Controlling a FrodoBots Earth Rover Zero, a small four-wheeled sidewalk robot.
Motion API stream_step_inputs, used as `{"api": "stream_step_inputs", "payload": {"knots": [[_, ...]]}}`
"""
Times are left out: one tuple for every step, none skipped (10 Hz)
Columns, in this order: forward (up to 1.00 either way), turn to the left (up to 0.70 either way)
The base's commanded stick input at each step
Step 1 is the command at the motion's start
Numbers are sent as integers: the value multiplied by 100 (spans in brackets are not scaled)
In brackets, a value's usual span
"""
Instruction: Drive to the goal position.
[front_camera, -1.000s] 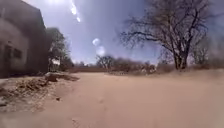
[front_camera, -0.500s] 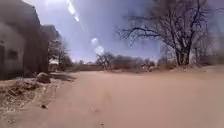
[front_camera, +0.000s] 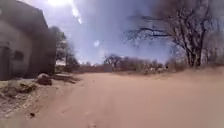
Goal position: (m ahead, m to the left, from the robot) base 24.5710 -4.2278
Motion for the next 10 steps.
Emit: {"api": "stream_step_inputs", "payload": {"knots": [[100, 0], [100, 0], [100, 0], [100, 0], [100, 0], [100, 0], [100, 0], [100, 0], [100, 0], [100, 0]]}}
